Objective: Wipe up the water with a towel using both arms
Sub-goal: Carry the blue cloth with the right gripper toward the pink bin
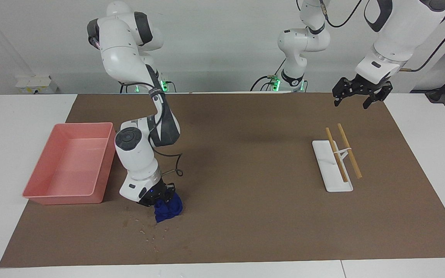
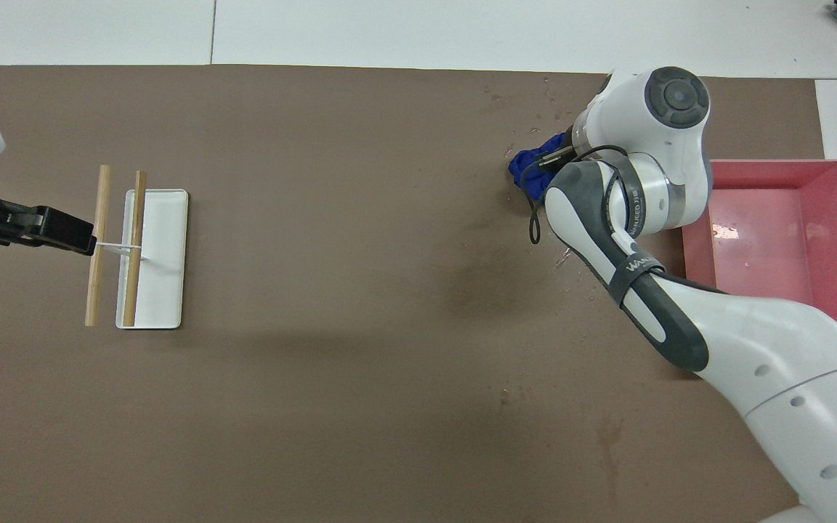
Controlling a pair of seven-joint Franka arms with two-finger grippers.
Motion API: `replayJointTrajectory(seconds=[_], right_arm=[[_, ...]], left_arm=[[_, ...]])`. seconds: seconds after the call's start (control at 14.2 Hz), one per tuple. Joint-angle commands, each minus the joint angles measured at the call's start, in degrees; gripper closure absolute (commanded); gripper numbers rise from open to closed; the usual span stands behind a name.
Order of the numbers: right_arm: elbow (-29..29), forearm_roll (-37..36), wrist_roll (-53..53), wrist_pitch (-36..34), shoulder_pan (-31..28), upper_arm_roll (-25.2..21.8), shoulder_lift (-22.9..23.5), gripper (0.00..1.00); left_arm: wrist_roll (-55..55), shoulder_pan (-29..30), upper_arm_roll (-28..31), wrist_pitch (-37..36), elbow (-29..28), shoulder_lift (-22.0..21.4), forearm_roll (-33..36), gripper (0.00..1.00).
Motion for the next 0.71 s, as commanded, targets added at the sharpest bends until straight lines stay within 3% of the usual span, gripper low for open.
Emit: replayJointTrajectory(seconds=[0.0,0.35,0.49,0.64], right_arm=[[-0.8,-0.4,0.9,-11.6,-0.9,0.4,-8.4,1.00],[-1.9,-0.2,-1.4,-30.6,-3.2,0.4,-21.4,1.00],[-3.6,-0.6,-7.1,-34.9,-6.1,0.3,-26.2,1.00],[-4.4,-1.0,-17.1,-36.4,-11.9,0.3,-28.0,1.00]], left_arm=[[0.5,0.6,-0.3,0.8,-1.7,-1.4,-0.1,0.00],[0.5,0.6,-0.3,0.8,-1.6,-1.4,-0.1,0.00],[0.5,0.6,-0.3,0.8,-1.7,-1.4,-0.1,0.00],[0.5,0.6,-0.3,0.8,-1.7,-1.4,-0.1,0.00]])
